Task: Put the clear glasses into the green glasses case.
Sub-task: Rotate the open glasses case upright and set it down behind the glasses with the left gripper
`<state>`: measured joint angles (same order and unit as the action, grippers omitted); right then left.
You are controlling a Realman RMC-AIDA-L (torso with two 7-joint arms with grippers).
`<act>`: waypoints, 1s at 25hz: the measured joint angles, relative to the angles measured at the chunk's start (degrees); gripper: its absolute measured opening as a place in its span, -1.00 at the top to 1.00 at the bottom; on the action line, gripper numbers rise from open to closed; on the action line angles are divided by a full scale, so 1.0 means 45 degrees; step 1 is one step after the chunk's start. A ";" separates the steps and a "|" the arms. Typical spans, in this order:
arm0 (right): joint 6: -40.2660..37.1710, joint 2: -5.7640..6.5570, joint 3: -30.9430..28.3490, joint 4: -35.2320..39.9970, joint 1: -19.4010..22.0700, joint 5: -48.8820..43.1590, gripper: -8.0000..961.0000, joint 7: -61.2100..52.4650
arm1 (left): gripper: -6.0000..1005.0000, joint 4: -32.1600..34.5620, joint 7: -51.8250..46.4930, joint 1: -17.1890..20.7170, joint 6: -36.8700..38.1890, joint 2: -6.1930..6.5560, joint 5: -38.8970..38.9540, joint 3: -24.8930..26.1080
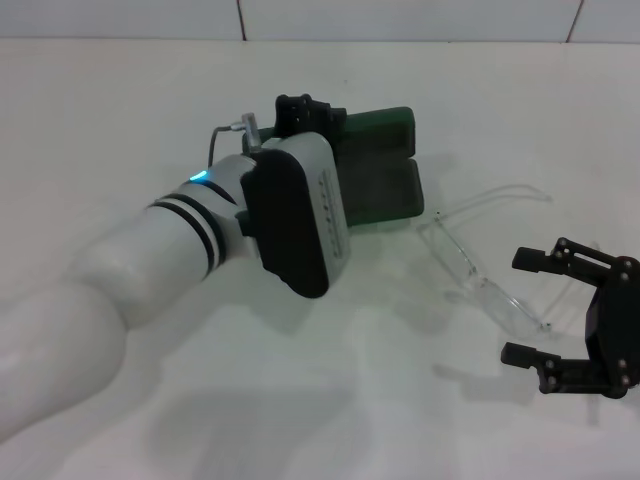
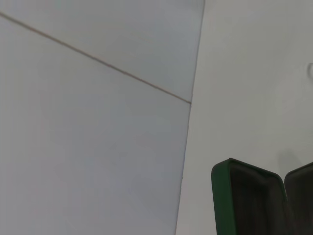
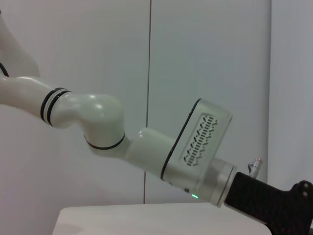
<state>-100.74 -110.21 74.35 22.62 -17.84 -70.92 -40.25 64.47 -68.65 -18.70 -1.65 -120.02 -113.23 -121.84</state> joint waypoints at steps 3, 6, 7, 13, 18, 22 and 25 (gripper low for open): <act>-0.0004 0.0001 0.0000 -0.0016 0.0024 0.0000 -0.80 0.0001 | 0.77 -0.0028 0.0152 -0.0027 -0.0180 -0.0026 -0.0008 -0.0279; -0.0008 0.0000 0.0007 -0.0048 0.0056 0.0000 -0.80 0.0062 | 0.77 -0.0046 0.0162 -0.0127 -0.0178 -0.0028 -0.0013 -0.0383; -0.0009 0.0000 0.0017 -0.0055 0.0064 -0.0001 -0.80 0.0107 | 0.77 -0.0057 0.0156 -0.0164 -0.0157 -0.0028 -0.0014 -0.0390; -0.0015 0.0002 0.0030 -0.0062 0.0079 -0.0140 -0.80 0.0187 | 0.77 -0.0619 0.0052 -0.0740 -0.0082 -0.0032 0.0084 -0.0391; 0.0005 0.0001 0.0001 -0.0065 0.0041 -0.0282 -0.80 0.0203 | 0.74 -0.0879 -0.0092 -0.0965 -0.0101 -0.0043 0.0128 -0.0388; 0.0012 0.0016 0.0000 -0.0064 0.0005 -0.0308 -0.80 0.0207 | 0.67 -0.0852 -0.0118 -0.0974 -0.0196 -0.0047 0.0128 -0.0318; -0.0013 0.0032 0.0000 -0.0062 0.0002 -0.0314 -0.80 0.0210 | 0.61 -0.0847 -0.0118 -0.0977 -0.0218 -0.0047 0.0129 -0.0294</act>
<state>-100.80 -110.06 74.35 22.34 -17.83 -72.33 -39.30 60.66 -69.18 -23.10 -2.63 -120.23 -112.65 -123.16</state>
